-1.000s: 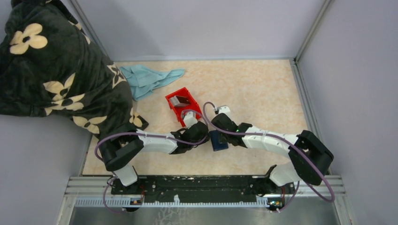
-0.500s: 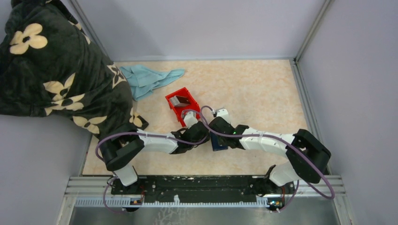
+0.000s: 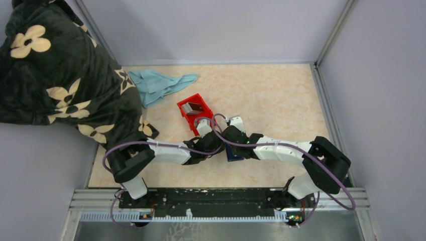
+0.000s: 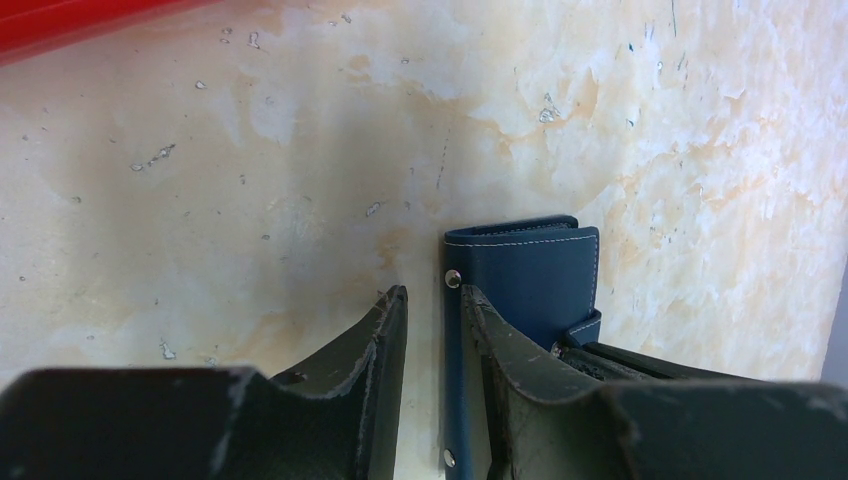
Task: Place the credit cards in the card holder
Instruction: Close the card holder at the center of the board.
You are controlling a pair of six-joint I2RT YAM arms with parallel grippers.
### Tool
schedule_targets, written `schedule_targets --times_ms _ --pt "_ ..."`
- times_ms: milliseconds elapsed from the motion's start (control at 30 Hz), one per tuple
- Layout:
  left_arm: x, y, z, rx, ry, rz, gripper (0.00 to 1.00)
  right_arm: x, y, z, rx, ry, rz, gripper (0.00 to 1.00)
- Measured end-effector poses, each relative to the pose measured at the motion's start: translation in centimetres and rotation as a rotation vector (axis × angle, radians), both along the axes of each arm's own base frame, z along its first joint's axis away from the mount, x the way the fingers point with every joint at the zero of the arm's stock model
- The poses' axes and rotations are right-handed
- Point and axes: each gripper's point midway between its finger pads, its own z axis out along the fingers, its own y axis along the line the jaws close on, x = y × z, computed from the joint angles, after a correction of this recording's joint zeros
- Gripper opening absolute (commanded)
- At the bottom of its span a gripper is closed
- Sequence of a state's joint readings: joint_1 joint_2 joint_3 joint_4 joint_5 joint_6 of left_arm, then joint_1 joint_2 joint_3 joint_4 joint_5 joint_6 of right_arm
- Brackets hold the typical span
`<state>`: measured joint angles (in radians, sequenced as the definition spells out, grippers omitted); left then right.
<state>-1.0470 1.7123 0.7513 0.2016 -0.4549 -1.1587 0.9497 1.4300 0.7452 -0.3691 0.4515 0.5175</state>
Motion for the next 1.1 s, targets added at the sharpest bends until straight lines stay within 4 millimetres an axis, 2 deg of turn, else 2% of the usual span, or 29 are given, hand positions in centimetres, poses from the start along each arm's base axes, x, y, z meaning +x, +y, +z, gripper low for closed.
schedule_targets --times_ms 1100 --pt "0.05 -0.26 -0.05 -0.014 -0.001 -0.003 0.34 0.1 0.29 -0.06 -0.012 0.009 0.003 0.14"
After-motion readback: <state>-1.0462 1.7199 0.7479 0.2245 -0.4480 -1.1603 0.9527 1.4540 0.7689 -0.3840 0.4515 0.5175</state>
